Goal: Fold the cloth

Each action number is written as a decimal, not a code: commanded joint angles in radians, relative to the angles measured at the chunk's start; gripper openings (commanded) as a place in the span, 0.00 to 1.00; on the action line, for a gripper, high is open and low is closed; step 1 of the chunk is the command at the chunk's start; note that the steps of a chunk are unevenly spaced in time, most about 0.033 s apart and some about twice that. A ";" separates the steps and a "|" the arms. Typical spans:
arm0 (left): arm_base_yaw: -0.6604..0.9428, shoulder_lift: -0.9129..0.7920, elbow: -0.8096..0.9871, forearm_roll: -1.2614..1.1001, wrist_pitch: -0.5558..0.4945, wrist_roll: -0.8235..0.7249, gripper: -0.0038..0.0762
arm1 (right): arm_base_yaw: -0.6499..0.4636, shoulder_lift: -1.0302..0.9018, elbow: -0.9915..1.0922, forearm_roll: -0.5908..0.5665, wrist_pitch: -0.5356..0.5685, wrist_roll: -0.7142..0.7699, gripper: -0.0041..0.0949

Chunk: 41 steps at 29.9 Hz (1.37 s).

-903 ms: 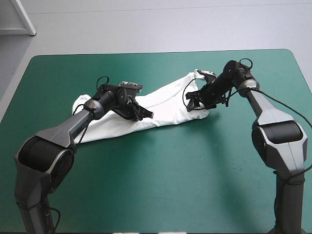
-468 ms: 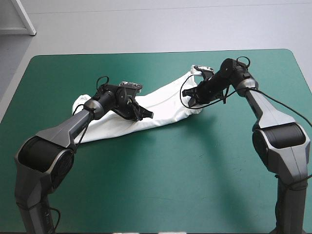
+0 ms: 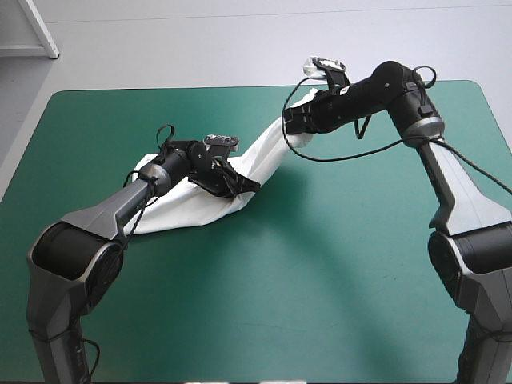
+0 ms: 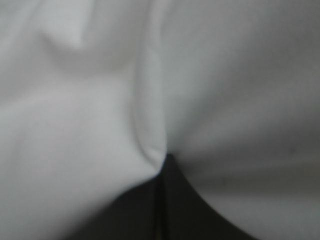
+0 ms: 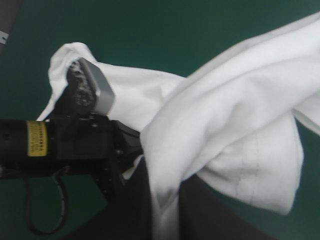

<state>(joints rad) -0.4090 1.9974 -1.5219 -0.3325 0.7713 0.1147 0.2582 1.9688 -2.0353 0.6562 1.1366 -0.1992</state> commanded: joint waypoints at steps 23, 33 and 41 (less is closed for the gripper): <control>0.051 -0.441 -0.001 0.333 0.175 -0.099 0.04 | 0.120 -0.081 -0.114 0.033 -0.063 -0.008 0.03; 0.224 -0.635 0.018 0.483 0.516 -0.096 0.04 | 0.245 -0.042 -0.114 0.041 -0.249 -0.016 0.03; 0.239 -0.730 0.049 0.492 0.518 -0.099 0.04 | 0.367 0.120 -0.157 0.200 -0.333 -0.156 0.03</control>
<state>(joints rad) -0.1709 1.3221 -1.4508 0.1546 1.2519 0.0282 0.5856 2.0853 -2.1288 0.7559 0.8716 -0.3011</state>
